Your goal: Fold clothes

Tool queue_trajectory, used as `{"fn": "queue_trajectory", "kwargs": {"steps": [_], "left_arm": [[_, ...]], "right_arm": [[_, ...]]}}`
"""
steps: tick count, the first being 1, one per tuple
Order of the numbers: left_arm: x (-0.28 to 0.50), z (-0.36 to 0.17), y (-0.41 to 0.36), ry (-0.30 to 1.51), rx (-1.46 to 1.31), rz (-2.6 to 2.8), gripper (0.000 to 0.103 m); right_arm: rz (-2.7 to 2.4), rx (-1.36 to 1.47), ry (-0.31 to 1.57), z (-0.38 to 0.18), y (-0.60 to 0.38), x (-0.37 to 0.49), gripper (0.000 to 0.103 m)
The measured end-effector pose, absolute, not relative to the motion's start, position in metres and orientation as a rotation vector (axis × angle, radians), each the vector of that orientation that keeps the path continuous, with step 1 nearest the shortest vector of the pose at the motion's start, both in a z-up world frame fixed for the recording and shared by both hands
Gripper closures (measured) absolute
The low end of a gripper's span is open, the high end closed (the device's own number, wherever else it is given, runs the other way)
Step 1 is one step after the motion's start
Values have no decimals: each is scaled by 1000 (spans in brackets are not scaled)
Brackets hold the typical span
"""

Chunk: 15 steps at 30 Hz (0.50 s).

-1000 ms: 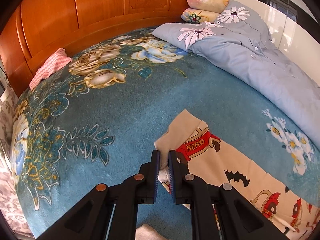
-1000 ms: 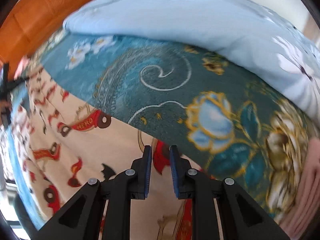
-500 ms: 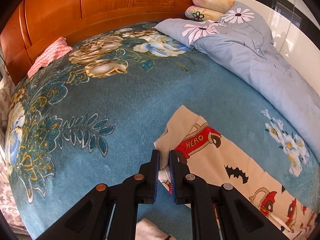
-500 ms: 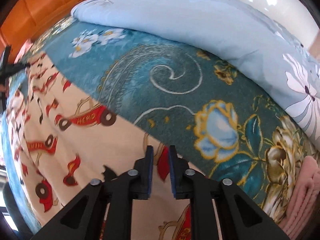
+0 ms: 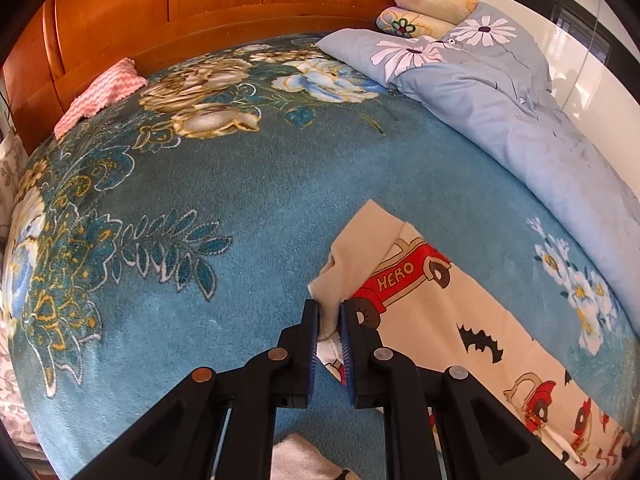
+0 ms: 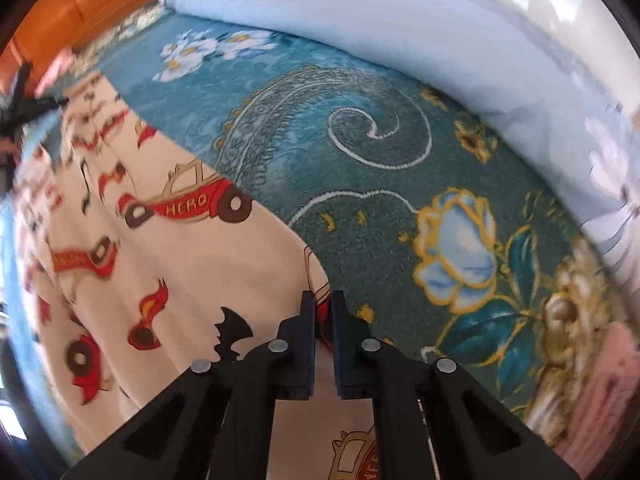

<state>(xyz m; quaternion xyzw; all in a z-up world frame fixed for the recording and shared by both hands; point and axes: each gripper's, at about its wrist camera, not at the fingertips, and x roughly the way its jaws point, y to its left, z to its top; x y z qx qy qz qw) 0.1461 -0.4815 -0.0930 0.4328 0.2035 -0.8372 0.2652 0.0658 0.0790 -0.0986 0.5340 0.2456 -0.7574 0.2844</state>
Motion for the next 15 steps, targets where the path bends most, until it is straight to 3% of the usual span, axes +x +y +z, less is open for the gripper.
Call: {"fn": "queue_trajectory", "kwargs": {"steps": [11, 15], "left_arm": [[122, -27, -477, 451, 883, -2442, 89], [104, -54, -480, 356, 1024, -2362, 89]], "right_arm": [[-2319, 1250, 600, -48, 70, 24, 100], [-2352, 1283, 518, -47, 72, -2, 100]]}}
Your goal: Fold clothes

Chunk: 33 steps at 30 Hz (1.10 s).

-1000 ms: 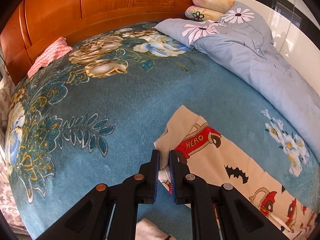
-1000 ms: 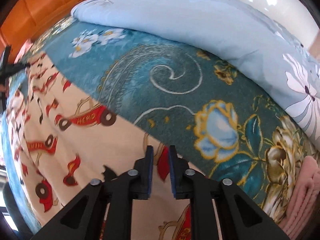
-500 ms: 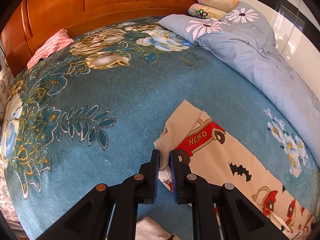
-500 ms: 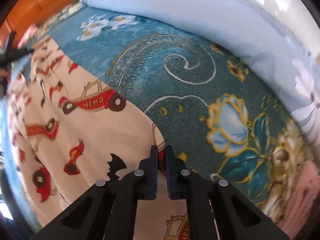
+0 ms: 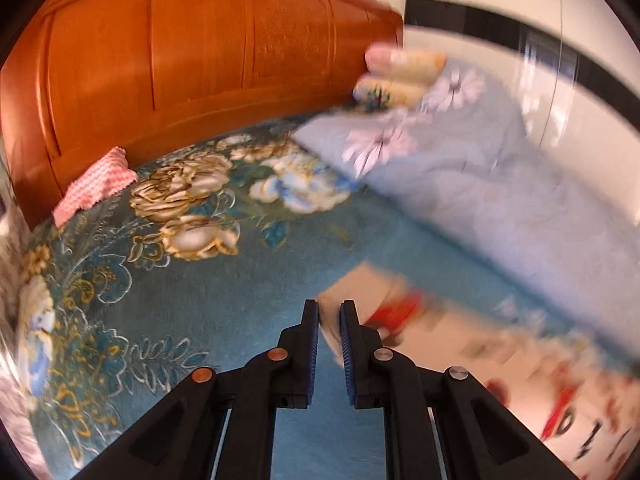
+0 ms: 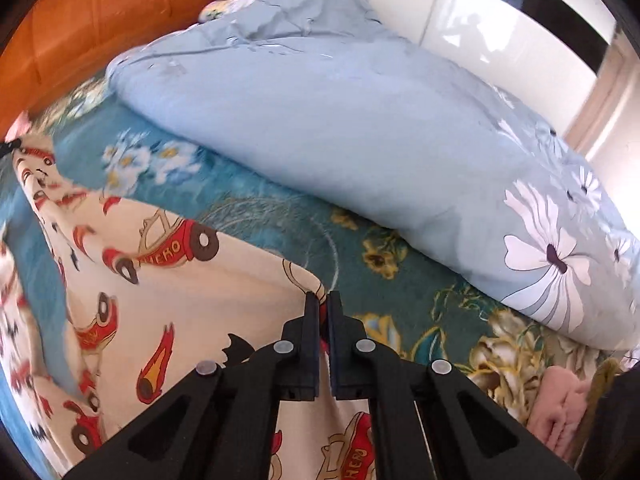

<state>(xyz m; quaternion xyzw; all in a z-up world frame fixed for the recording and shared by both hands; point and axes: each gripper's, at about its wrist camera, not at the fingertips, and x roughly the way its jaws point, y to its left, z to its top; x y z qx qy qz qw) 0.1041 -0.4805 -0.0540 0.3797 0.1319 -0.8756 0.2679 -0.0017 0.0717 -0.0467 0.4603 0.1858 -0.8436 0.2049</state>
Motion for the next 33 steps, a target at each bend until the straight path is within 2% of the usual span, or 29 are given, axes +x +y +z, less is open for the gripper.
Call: {"fn": "queue_trajectory", "kwargs": {"steps": [4, 8, 13, 15, 17, 19, 20, 21, 25, 29, 33], "left_arm": [[111, -93, -488, 391, 1130, -2259, 89], [126, -102, -505, 521, 1123, -2233, 89], [144, -85, -519, 625, 1094, -2240, 89], [161, -77, -520, 721, 1076, -2254, 87], [182, -73, -517, 819, 1060, -2258, 79], [209, -72, -512, 893, 1035, -2249, 71], [223, -72, -509, 925, 1022, -2242, 70], [237, -72, -507, 957, 1008, -2234, 69], [286, -84, -490, 996, 1003, -2177, 68], [318, -101, -476, 1068, 1025, -2139, 68], [334, -107, -467, 1199, 967, -2142, 68]], "right_arm": [[-2274, 1441, 494, -81, 73, -13, 100], [-2264, 1470, 499, -90, 72, -13, 100], [-2266, 1493, 450, -89, 75, -19, 100], [-2277, 1490, 438, -89, 77, -19, 99], [-2295, 1485, 429, -85, 81, -16, 95], [-2325, 1474, 406, -76, 87, -11, 84], [-2342, 1463, 389, -70, 92, -8, 77], [-2364, 1452, 376, -64, 96, -4, 75], [-2412, 1410, 278, -33, 118, 28, 72], [-2368, 1401, 180, -20, 135, 79, 58], [-2306, 1449, 118, -28, 153, 131, 58]]}}
